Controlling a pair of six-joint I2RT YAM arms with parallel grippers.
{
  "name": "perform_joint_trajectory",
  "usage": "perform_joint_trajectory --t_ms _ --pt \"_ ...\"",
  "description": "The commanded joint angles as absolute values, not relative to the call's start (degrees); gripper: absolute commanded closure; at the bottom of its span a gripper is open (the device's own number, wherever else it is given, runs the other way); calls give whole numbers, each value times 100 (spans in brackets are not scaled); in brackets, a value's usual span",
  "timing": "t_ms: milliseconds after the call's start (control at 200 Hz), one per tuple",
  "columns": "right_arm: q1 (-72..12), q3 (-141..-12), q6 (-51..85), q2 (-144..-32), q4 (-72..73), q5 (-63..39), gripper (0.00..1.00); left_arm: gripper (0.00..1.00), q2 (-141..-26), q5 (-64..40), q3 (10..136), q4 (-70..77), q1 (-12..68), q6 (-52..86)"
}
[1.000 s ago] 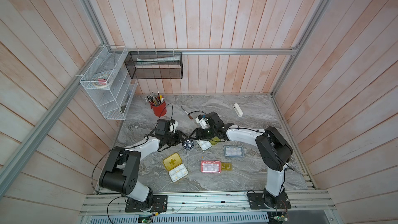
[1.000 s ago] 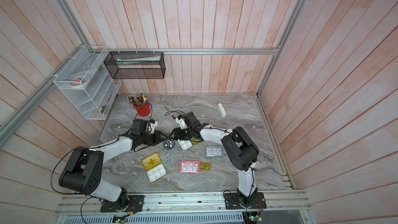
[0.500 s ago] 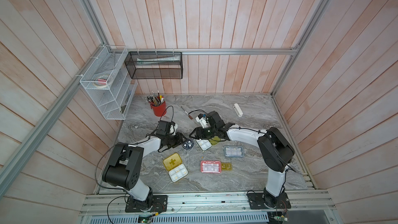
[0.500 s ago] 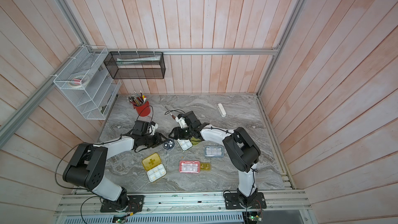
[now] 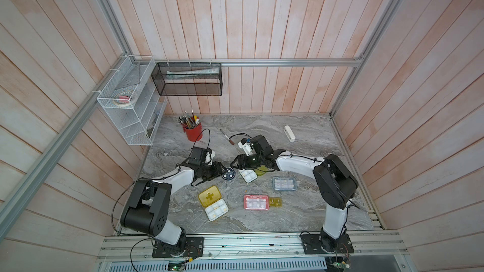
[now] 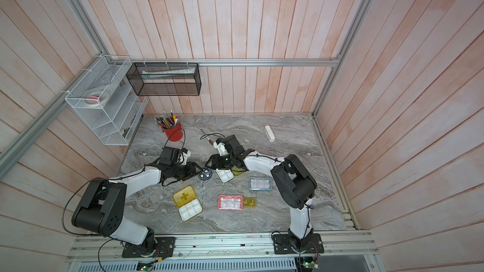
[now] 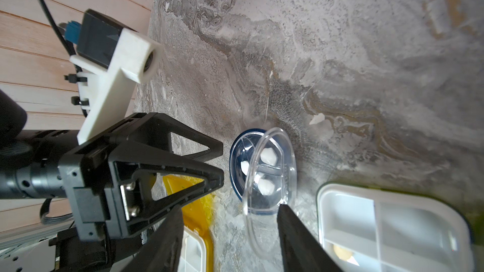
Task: Close pillboxes
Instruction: Close the lid on the pillbox.
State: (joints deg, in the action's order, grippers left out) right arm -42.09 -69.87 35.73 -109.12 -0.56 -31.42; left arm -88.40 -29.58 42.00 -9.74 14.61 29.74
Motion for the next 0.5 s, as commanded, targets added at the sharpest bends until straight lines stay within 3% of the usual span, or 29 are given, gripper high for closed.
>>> perform_joint_trajectory --t_ms 0,495 --pt "-4222 -6916 3524 -10819 -158 -3180 41 45 -8934 -2991 4031 -835 1439 2951" --pt "-4212 -7173 3463 -10960 -339 -3153 41 45 -9180 -3149 3983 -630 1437 2962"
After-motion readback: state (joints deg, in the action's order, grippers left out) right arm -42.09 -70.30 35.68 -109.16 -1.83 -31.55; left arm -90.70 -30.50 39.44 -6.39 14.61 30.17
